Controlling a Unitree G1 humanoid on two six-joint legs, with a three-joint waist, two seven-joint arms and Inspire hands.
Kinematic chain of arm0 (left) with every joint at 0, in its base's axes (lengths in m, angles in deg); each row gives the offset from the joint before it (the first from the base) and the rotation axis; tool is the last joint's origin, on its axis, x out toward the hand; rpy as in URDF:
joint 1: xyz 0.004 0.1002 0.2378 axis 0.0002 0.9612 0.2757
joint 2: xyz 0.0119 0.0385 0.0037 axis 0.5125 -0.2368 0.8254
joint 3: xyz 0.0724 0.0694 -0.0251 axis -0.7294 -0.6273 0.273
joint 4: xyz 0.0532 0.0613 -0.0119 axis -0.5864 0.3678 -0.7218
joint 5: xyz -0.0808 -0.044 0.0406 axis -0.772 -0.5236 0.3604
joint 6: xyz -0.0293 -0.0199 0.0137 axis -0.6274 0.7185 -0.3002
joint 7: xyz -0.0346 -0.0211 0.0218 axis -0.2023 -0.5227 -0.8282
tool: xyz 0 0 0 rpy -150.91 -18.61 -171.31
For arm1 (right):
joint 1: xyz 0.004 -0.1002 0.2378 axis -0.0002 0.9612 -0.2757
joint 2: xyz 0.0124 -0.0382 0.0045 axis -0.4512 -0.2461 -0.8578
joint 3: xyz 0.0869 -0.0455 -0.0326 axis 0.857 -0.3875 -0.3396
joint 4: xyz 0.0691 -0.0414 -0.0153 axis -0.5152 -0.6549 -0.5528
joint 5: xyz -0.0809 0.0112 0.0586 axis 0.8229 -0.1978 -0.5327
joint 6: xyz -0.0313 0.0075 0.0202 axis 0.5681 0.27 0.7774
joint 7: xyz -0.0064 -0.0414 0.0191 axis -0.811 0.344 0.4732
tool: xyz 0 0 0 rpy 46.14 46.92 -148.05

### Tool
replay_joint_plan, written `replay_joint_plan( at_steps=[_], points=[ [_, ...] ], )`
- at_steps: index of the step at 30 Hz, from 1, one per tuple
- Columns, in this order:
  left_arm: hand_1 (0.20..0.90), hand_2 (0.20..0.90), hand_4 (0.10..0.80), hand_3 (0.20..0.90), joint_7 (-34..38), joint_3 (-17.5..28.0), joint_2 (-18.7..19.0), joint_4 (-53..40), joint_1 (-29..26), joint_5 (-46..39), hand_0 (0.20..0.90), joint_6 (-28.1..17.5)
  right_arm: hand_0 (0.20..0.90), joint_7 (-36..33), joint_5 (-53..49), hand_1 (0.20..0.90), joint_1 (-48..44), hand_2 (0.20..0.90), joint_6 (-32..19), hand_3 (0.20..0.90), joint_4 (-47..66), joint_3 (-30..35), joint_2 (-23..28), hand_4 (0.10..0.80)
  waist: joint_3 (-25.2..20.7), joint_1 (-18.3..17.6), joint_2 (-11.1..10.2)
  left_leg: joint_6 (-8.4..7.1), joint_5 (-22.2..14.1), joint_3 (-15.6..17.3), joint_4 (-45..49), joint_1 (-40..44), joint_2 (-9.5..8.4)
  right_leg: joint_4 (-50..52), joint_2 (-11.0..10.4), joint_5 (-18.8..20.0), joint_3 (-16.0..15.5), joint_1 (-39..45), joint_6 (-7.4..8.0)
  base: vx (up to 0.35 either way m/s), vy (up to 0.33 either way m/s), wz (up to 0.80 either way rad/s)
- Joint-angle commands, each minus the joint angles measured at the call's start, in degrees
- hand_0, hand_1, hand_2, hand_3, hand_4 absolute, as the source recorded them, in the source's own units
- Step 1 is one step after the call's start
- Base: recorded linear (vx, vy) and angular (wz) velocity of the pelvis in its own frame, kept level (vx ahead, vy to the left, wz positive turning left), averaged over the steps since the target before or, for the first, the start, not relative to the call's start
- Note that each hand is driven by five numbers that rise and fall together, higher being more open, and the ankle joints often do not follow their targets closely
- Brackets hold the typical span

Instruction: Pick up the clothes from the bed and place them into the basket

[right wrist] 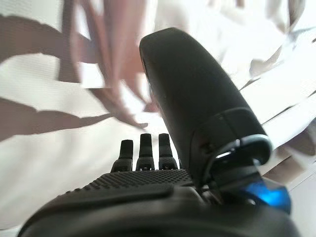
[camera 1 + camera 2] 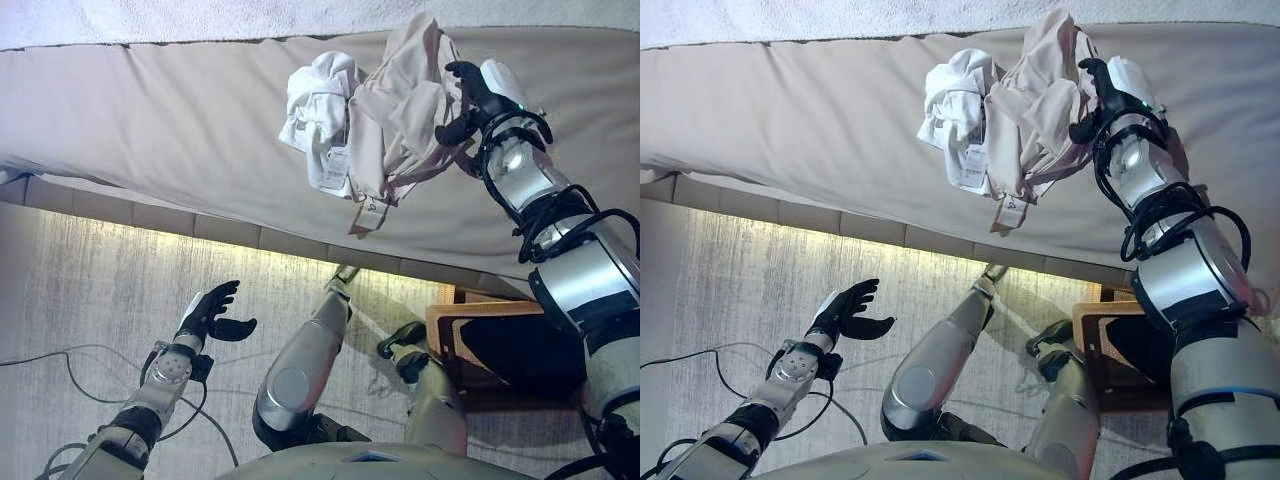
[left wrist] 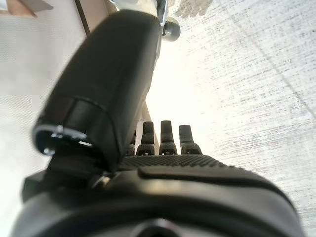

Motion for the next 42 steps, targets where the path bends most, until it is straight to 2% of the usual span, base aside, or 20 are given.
replay_joint_plan(
  at_steps=[1, 9, 14, 16, 18, 19, 31, 38, 42],
  points=[
    [0.9, 0.9, 0.8, 0.9, -0.8, 3.5, 5.5, -1.4, 5.4, -3.6, 0.9, -1.7, 0.9, -1.6, 3.5, 0.9, -5.8, 0.9, -2.8, 0.9, 5.2, -3.7, 3.8, 0.8, -1.8, 1.4, 0.3, 3.39, -1.3, 3.3, 3.8, -4.3, -0.48, 3.1, 0.9, 3.8, 3.4, -1.4, 1.21, 0.021, 0.043, 0.01],
    [0.9, 0.9, 0.8, 0.9, -3.6, 4.4, 6.9, -6.7, 5.2, -9.7, 0.9, -3.0, 0.9, 1.1, 2.7, 0.9, -10.2, 0.9, 0.8, 0.9, 3.4, -5.4, 3.3, 0.8, -0.1, 2.8, 3.1, 4.32, -1.1, 4.2, 7.7, -10.2, -2.12, 8.6, -2.4, 2.8, 4.4, -8.1, 2.02, -0.014, 0.057, 0.05],
    [0.9, 0.9, 0.8, 0.9, -5.4, 5.6, 7.3, -9.5, 6.2, -13.2, 0.9, -5.9, 0.9, 8.5, -3.1, 0.9, -10.4, 0.9, 8.4, 0.9, -0.2, -5.5, 4.3, 0.8, 0.1, 3.3, 4.0, 5.0, -0.7, 3.8, 9.2, -15.4, -2.63, 10.8, -2.7, 2.4, 5.0, -13.8, 2.05, -0.055, 0.011, 0.07],
    [0.9, 0.9, 0.8, 0.9, -5.5, 6.2, 7.6, -10.0, 6.4, -13.6, 0.9, -6.0, 0.9, 10.4, -6.7, 0.9, -10.1, 0.9, 12.1, 0.9, -1.4, -5.1, 4.6, 0.8, 0.1, 3.3, 4.2, 4.92, -0.3, 3.5, 9.2, -16.8, -2.8, 10.7, -2.5, 2.5, 4.9, -15.1, 2.14, -0.06, 0.003, 0.03],
    [0.9, 0.9, 0.8, 0.9, -5.2, 6.5, 7.8, -10.2, 6.3, -13.6, 0.9, -5.8, 0.9, 12.4, -6.2, 0.9, -9.7, 0.9, 15.5, 0.9, -2.8, -4.4, 4.6, 0.8, 0.1, 3.4, 4.1, 4.7, 0.0, 3.4, 8.6, -17.2, -2.51, 10.1, -2.4, 2.6, 4.7, -15.5, 2.22, -0.054, -0.018, 0.08],
    [0.9, 0.9, 0.8, 0.9, -5.0, 6.7, 7.9, -10.4, 6.5, -13.7, 0.9, -5.8, 0.3, 12.4, -7.1, 0.3, -9.4, 0.3, 15.9, 0.2, -3.3, -4.6, 4.9, 0.1, 0.1, 3.4, 4.1, 4.65, 0.3, 3.2, 7.9, -17.2, -2.42, 9.4, -1.9, 2.8, 4.5, -15.4, 2.25, -0.049, -0.035, 0.09],
    [0.9, 0.9, 0.8, 0.9, -4.1, 7.2, 9.9, -14.0, 7.2, -13.1, 0.9, -2.8, 0.3, 13.3, -6.8, 0.3, -8.5, 0.3, 16.9, 0.2, -3.9, -2.8, 6.3, 0.1, 0.1, 3.0, 4.1, 4.4, 0.7, 3.0, 5.2, -14.5, -2.28, 5.4, -1.3, 4.5, 3.8, -12.6, 2.69, -0.027, -0.034, 0.06],
    [0.9, 0.9, 0.8, 0.9, -3.1, 6.3, 10.8, -14.7, 7.7, -11.6, 0.9, -2.3, 0.3, 5.7, -9.9, 0.3, -7.3, 0.3, 14.8, 0.2, -3.1, -0.5, 7.5, 0.1, 0.1, 2.2, 2.8, 4.28, 0.2, 3.1, 3.7, -11.2, -1.45, 2.4, -0.4, 5.5, 4.0, -8.8, 2.7, -0.025, -0.066, -0.14],
    [0.9, 0.9, 0.8, 0.9, -1.9, 6.3, 11.6, -16.1, 7.3, -11.2, 0.9, -0.8, 0.3, 0.6, -12.3, 0.3, -6.9, 0.3, 11.8, 0.2, -2.1, 1.6, 8.1, 0.1, 0.1, 1.5, 1.5, 4.01, -0.4, 3.6, 2.5, -7.8, -0.91, -0.7, 0.2, 6.4, 4.1, -4.5, 2.7, -0.035, -0.097, -0.06]
  ],
)
